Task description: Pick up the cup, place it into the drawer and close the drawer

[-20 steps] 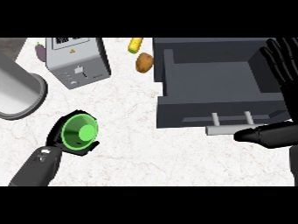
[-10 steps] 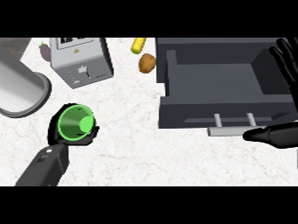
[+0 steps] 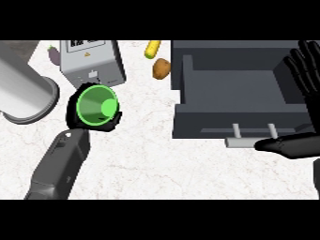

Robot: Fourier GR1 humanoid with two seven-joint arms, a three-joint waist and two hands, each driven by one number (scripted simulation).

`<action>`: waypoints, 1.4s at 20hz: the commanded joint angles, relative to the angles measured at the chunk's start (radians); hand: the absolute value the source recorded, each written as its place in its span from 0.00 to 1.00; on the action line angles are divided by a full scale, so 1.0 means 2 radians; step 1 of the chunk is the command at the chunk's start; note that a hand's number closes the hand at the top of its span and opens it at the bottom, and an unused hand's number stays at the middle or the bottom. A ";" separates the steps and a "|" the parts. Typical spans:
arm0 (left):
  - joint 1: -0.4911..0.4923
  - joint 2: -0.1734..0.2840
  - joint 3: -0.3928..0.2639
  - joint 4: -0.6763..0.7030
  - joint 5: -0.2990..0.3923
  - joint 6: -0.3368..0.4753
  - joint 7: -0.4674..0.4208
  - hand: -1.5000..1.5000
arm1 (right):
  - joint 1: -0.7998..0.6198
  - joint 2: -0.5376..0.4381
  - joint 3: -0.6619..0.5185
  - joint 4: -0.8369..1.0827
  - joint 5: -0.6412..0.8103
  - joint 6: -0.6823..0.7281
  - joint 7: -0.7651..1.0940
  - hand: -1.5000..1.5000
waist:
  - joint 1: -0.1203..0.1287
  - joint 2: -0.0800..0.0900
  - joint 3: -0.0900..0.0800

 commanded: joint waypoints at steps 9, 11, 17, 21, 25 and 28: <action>-0.124 -0.045 -0.069 -0.174 0.008 0.059 0.230 1.00 | 0.006 0.006 -0.004 -0.013 0.000 -0.012 0.010 0.00 | 0.003 -0.003 0.000; -0.116 -0.046 -0.107 -0.199 0.036 0.099 0.259 1.00 | -0.011 0.003 0.000 -0.023 0.002 -0.014 0.024 0.00 | 0.000 -0.002 0.000; -0.254 -0.046 -0.106 -0.109 0.023 0.162 0.305 1.00 | 0.018 0.001 -0.001 -0.004 0.008 0.004 -0.016 0.00 | -0.012 0.003 0.000; -0.299 -0.046 -0.130 -0.059 0.036 0.195 0.354 1.00 | 0.011 0.002 -0.006 0.012 0.007 0.005 -0.035 0.00 | -0.013 0.004 0.000; -0.345 -0.046 -0.188 0.013 0.080 0.245 0.369 1.00 | -0.024 -0.006 -0.010 0.021 -0.008 0.007 -0.010 0.00 | -0.035 0.008 0.001; -0.378 -0.046 -0.187 0.069 0.073 0.259 0.373 1.00 | -0.032 0.002 0.003 0.022 -0.006 0.009 -0.014 0.00 | -0.047 0.014 0.001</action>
